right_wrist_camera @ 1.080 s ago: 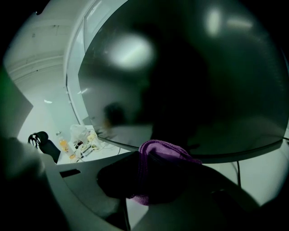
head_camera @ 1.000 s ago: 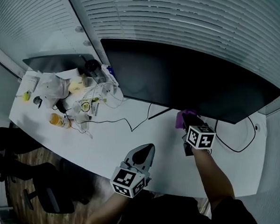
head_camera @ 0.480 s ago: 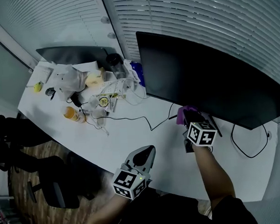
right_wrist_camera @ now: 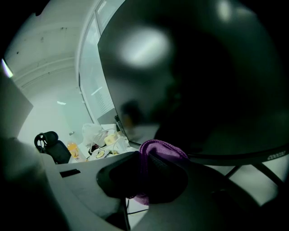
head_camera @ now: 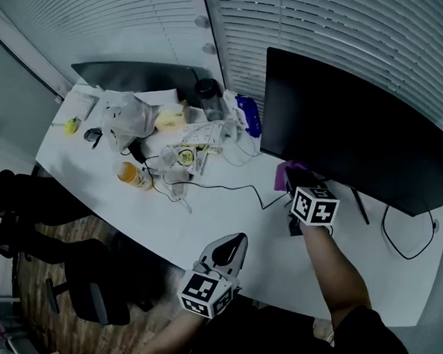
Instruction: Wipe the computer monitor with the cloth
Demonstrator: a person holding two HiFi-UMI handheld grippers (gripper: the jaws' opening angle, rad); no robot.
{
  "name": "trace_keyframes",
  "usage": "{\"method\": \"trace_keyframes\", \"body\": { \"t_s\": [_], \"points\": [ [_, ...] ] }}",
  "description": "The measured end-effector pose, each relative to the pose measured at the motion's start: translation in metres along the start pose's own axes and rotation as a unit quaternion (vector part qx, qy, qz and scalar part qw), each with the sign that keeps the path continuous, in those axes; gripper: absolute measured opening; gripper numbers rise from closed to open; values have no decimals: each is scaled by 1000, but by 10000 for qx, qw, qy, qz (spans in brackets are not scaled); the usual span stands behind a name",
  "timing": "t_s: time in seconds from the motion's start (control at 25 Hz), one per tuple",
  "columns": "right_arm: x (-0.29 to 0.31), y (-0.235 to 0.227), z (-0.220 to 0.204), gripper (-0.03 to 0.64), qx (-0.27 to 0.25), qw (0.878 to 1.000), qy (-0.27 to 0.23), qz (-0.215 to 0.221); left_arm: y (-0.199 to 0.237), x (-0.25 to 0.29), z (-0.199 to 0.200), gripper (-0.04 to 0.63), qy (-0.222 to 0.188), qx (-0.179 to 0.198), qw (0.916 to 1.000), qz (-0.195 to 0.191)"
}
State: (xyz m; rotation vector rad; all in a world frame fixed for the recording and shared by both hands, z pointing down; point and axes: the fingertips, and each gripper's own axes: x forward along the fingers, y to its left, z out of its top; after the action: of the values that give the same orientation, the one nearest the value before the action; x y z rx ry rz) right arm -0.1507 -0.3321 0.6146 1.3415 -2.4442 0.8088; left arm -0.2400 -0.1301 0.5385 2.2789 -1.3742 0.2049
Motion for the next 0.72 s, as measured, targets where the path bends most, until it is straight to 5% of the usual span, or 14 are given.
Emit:
{"method": "trace_keyframes", "body": {
  "t_s": [0.72],
  "points": [
    [62, 69, 6, 75, 101, 9998, -45, 194, 60, -36, -3, 5, -33, -177, 9998, 118]
  ]
}}
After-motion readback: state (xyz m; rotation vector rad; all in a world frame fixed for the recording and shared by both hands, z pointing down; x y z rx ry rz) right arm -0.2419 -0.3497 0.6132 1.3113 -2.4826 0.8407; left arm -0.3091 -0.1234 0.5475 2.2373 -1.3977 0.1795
